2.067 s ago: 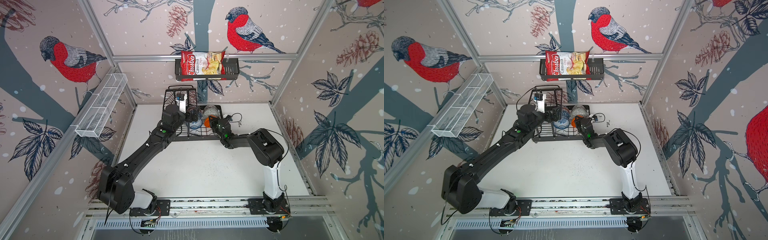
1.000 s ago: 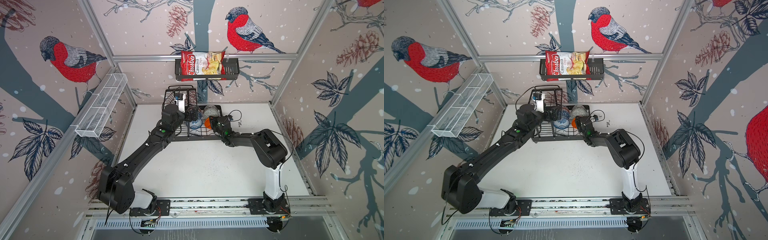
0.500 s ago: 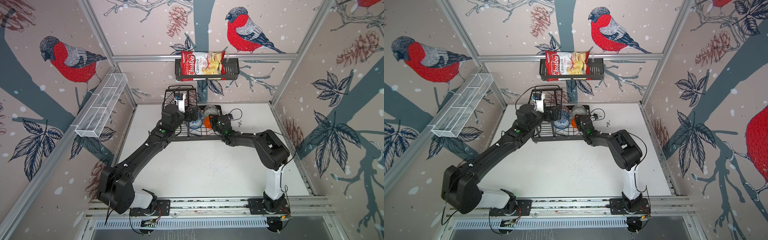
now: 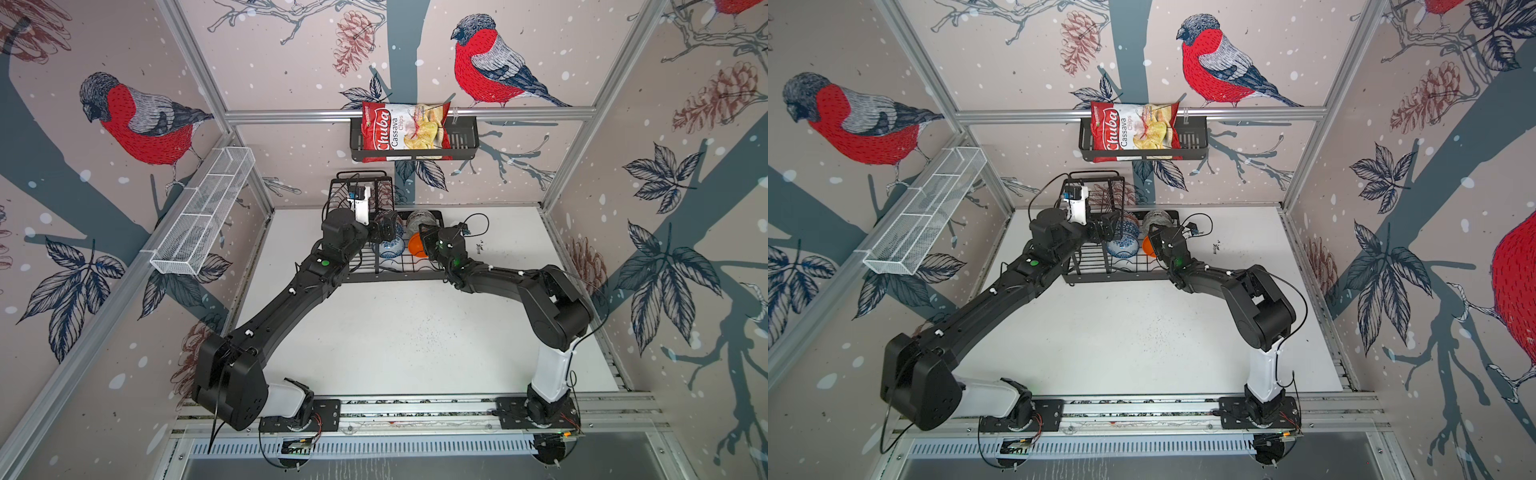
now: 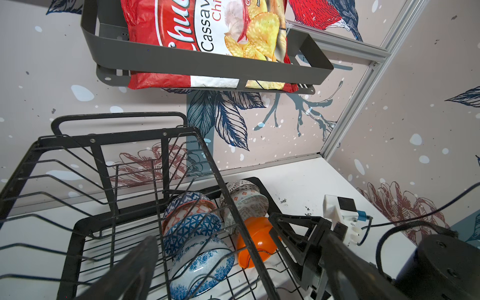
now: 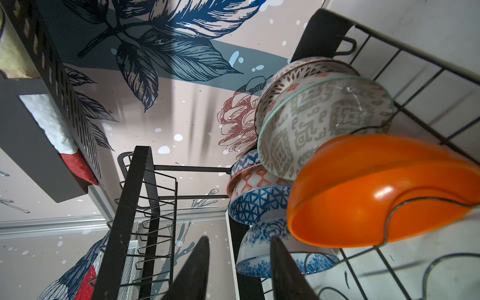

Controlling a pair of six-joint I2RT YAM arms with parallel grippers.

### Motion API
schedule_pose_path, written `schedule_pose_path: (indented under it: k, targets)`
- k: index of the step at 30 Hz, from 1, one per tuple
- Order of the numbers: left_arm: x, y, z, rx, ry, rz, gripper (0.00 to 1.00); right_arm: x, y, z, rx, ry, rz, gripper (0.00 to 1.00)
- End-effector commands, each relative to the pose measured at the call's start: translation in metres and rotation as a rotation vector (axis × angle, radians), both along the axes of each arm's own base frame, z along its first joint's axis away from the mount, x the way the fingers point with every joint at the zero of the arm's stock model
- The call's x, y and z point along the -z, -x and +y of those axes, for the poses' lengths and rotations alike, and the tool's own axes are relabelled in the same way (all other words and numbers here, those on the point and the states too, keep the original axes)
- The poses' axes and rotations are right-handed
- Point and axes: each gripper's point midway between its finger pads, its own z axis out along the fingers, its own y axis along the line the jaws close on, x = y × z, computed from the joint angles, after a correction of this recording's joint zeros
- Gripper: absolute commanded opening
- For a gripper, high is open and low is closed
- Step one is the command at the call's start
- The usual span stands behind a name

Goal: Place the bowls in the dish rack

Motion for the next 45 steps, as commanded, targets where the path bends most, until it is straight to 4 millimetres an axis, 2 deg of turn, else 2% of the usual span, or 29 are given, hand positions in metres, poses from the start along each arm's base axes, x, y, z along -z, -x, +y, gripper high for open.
schedule_pose_path:
  k: [1, 5, 10, 14, 17, 19, 21, 25, 28, 30, 32, 35, 37, 41, 43, 45]
  targets:
    - [-0.011, 0.0, 0.005, -0.011, 0.017, -0.034, 0.98, -0.008, 0.005, -0.005, 0.009, 0.05, -0.018, 0.47]
    - [-0.024, -0.001, 0.024, -0.048, 0.035, -0.063, 0.98, -0.023, 0.013, -0.012, 0.001, 0.103, -0.047, 0.73]
    - [-0.048, -0.003, 0.08, -0.176, 0.059, -0.123, 0.99, -0.034, 0.023, -0.038, -0.001, 0.169, -0.06, 0.99]
    - [-0.059, -0.001, 0.117, -0.327, 0.012, -0.177, 0.98, -0.042, 0.029, -0.072, 0.002, 0.264, -0.053, 1.0]
    - [-0.062, -0.002, 0.148, -0.406, 0.041, -0.16, 0.99, -0.06, 0.035, -0.105, 0.042, 0.387, -0.077, 1.0]
    - [-0.056, -0.003, 0.171, -0.457, 0.084, -0.13, 0.98, -0.073, 0.038, -0.122, 0.056, 0.477, -0.123, 1.0]
    - [-0.041, -0.001, 0.199, -0.558, 0.091, -0.091, 0.99, -0.079, 0.042, -0.144, 0.103, 0.588, -0.118, 1.0]
    - [-0.001, 0.006, 0.232, -0.722, 0.061, 0.015, 0.99, -0.077, 0.051, -0.189, 0.209, 0.76, -0.057, 1.0]
    - [0.051, 0.018, 0.249, -0.827, 0.039, 0.094, 0.98, -0.068, 0.063, -0.228, 0.324, 0.871, -0.003, 1.0]
    - [0.085, 0.033, 0.264, -0.917, 0.03, 0.128, 0.99, -0.059, 0.077, -0.259, 0.419, 0.97, 0.053, 1.0]
    - [0.111, 0.051, 0.278, -1.005, 0.022, 0.135, 0.98, -0.051, 0.089, -0.281, 0.478, 1.036, 0.085, 1.0]
    - [0.138, 0.074, 0.294, -1.108, 0.026, 0.113, 0.98, -0.029, 0.111, -0.314, 0.554, 1.107, 0.123, 1.0]
    - [0.162, 0.086, 0.301, -1.154, 0.013, 0.13, 0.98, -0.015, 0.122, -0.326, 0.572, 1.121, 0.114, 1.0]
    - [0.198, 0.092, 0.302, -1.155, -0.029, 0.164, 0.99, 0.006, 0.139, -0.338, 0.606, 1.148, 0.087, 1.0]
    - [0.21, 0.093, 0.302, -1.147, -0.059, 0.156, 0.99, 0.011, 0.144, -0.343, 0.621, 1.19, 0.07, 1.0]
    - [0.214, 0.091, 0.303, -1.143, -0.06, 0.144, 0.99, 0.012, 0.147, -0.347, 0.643, 1.214, 0.062, 1.0]
